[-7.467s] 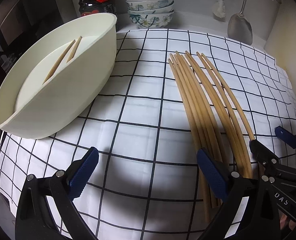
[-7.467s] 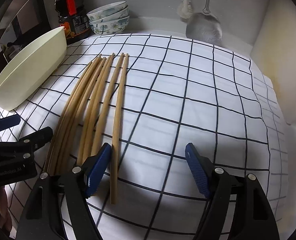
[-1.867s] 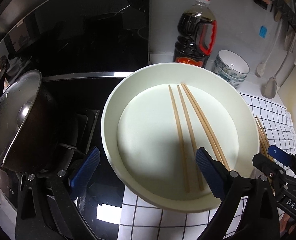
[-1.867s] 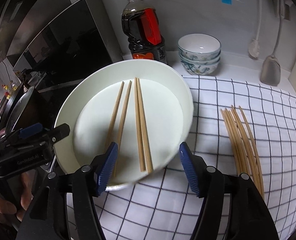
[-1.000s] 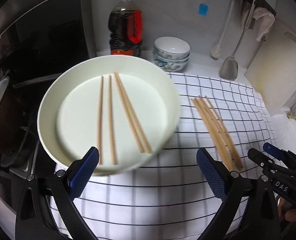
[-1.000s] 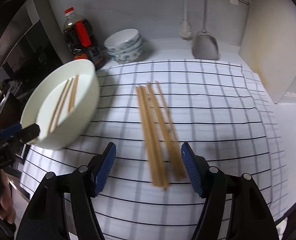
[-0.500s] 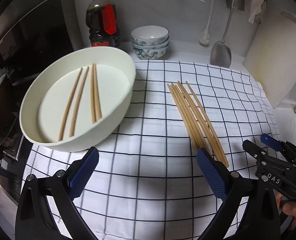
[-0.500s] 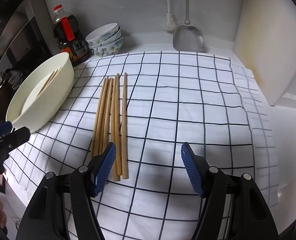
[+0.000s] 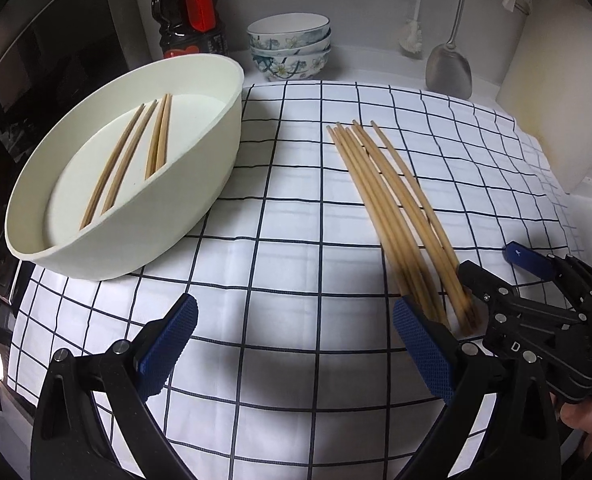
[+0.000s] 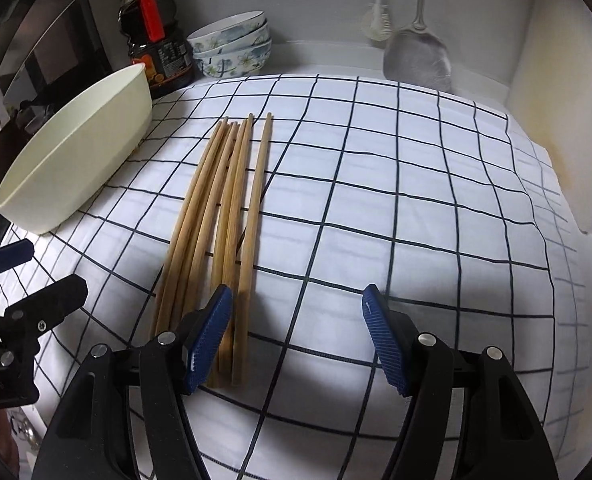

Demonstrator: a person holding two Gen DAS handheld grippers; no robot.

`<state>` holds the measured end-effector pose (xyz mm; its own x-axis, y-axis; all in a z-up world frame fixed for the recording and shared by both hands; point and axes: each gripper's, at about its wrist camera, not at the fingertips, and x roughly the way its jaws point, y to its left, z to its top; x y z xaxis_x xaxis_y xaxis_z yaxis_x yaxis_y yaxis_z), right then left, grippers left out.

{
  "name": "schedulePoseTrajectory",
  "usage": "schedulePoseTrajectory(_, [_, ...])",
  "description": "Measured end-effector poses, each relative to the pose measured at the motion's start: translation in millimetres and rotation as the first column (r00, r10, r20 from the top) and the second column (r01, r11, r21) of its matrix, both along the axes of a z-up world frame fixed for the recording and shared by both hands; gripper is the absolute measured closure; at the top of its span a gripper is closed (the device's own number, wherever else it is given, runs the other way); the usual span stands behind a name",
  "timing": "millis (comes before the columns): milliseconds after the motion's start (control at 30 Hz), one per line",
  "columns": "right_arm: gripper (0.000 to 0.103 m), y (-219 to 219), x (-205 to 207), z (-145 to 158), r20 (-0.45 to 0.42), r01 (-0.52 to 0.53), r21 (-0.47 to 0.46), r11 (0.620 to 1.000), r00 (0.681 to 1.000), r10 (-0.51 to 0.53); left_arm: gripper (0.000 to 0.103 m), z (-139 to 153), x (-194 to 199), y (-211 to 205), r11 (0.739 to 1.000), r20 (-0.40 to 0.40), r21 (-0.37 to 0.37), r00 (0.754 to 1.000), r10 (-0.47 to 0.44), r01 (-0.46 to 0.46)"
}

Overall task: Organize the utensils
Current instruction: 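Lower the left tool onto a wooden chopstick and close it while the right tool grasps another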

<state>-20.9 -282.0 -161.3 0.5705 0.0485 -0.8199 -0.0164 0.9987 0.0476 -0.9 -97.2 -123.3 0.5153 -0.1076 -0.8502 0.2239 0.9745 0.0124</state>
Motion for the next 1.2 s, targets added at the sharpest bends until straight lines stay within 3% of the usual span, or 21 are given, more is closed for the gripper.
schedulePoseTrajectory(567, [0.038, 9, 3, -4, -0.014, -0.083, -0.11, 0.99, 0.997, 0.082, 0.007, -9, 4, -12, 1.0, -0.012, 0.006, 1.0, 0.008, -0.008])
schedulePoseTrajectory(1200, [0.038, -35, 3, -7, 0.011, -0.003, -0.044, 0.999, 1.0, 0.003, 0.007, -27, 16, -43, 0.999, -0.03, -0.022, 0.999, -0.033, 0.032])
